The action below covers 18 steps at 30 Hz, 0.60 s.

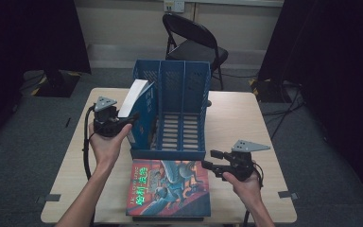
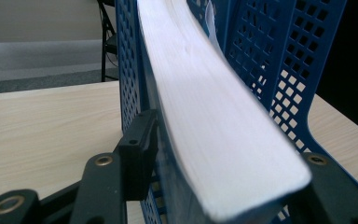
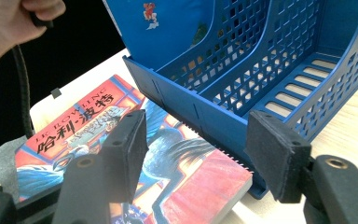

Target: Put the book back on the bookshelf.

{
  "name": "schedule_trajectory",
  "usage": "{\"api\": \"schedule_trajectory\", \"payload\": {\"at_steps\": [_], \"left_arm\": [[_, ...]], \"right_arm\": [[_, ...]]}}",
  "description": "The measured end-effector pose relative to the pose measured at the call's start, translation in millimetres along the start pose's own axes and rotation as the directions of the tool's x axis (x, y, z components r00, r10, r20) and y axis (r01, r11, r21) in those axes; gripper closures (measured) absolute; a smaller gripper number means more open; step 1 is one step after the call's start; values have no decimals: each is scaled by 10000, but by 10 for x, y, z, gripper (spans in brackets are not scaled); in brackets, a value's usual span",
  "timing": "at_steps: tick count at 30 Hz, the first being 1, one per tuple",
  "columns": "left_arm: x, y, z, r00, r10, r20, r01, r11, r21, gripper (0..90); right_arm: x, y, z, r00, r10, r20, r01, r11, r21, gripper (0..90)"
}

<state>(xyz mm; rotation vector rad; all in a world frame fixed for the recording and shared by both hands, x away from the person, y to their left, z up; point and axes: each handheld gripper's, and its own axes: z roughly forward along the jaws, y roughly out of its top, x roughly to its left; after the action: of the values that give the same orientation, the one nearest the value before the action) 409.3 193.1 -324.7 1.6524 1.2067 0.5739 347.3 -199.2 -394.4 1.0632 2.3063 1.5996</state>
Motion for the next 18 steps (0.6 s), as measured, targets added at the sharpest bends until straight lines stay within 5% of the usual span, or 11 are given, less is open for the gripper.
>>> {"api": "schedule_trajectory", "payload": {"at_steps": [9,18], "left_arm": [[22,279,-2,9999,85,56,-89,9968,798,464],[60,550,96,9998,-15,203,-34,9710,2390,462]], "right_arm": [[-14,-2,-20,10000,26,42,-26,10000,-20,381],[-21,-5,-9,10000,6,78,-7,10000,56,381]]}}
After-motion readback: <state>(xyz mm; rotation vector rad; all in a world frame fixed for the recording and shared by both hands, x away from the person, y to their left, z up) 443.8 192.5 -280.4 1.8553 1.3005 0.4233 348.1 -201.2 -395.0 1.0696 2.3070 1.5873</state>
